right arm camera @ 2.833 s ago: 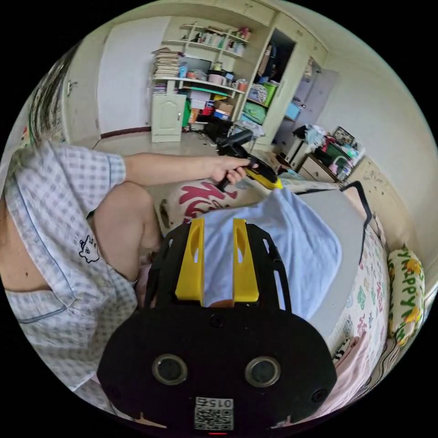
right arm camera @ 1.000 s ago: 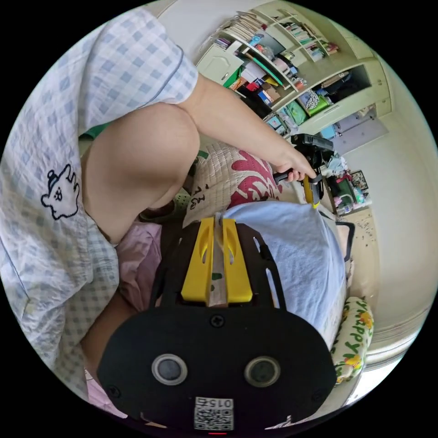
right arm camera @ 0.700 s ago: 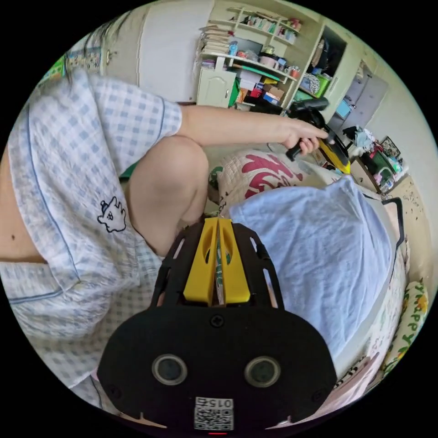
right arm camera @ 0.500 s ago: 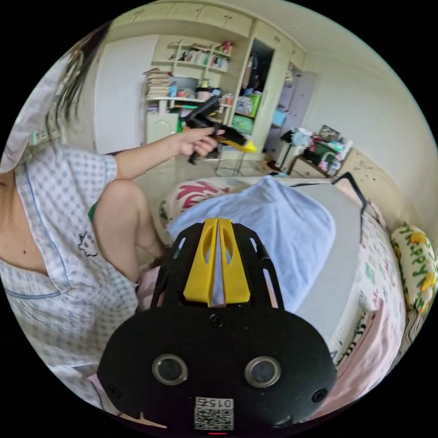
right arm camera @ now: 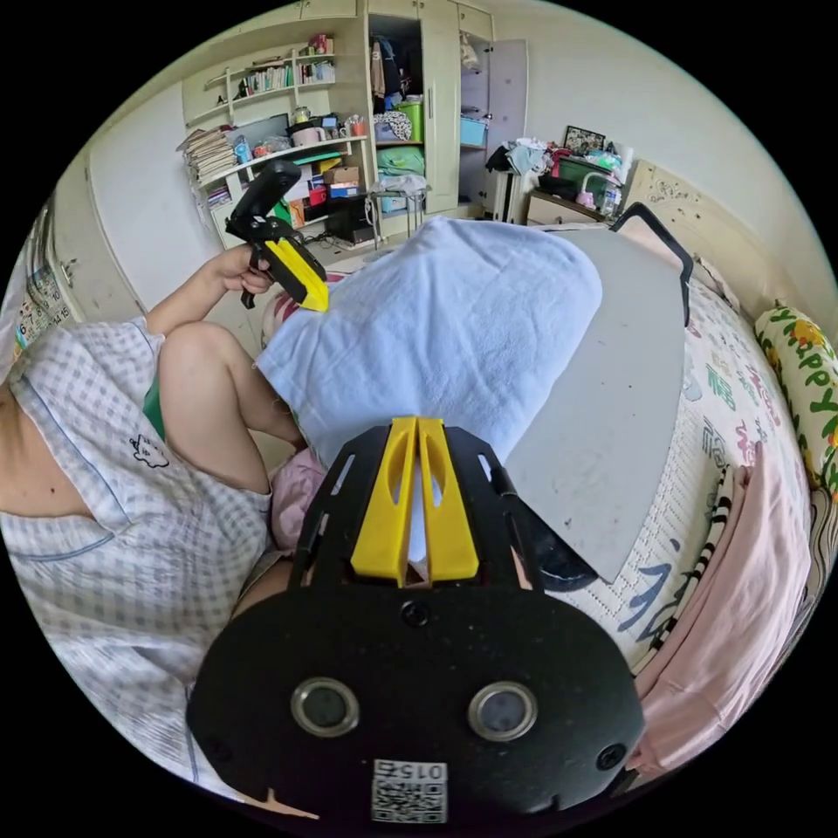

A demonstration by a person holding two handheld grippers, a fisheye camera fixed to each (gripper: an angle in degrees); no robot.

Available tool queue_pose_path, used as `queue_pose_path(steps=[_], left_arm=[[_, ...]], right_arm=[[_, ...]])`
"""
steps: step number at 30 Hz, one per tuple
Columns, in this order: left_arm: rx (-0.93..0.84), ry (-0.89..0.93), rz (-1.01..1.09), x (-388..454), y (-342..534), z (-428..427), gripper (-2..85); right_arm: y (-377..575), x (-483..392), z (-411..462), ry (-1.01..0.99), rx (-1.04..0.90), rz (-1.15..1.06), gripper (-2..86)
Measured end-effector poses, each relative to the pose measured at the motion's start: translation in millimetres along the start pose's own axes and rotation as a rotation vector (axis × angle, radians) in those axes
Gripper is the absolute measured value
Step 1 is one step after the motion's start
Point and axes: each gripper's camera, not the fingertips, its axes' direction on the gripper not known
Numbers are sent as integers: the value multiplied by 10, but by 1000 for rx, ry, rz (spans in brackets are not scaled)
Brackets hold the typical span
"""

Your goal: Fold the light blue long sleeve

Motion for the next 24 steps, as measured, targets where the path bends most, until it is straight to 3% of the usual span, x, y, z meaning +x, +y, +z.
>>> queue_pose_path(steps=[3, 7, 11, 14, 20, 24], left_arm=[[61, 27, -25, -96, 42, -117, -2], [273, -2, -185, -512, 257, -456, 18], [471, 5, -403, -1145, 514, -697, 58], [532, 143, -511, -1595, 558, -692, 78], [519, 236, -573, -2036, 491, -584, 95], [537, 245, -566, -2171, 482, -592, 109]], right_arm=[[25, 217, -228, -51, 84, 25, -8], [58, 806, -626, -75, 295, 218, 11], [-77, 1513, -689, -186, 303, 384, 75], [-260, 1971, -631, -262, 285, 448, 106], [-616, 2783, -508, -511, 306, 584, 131], [-785, 2979, -461, -570, 275, 579, 139]])
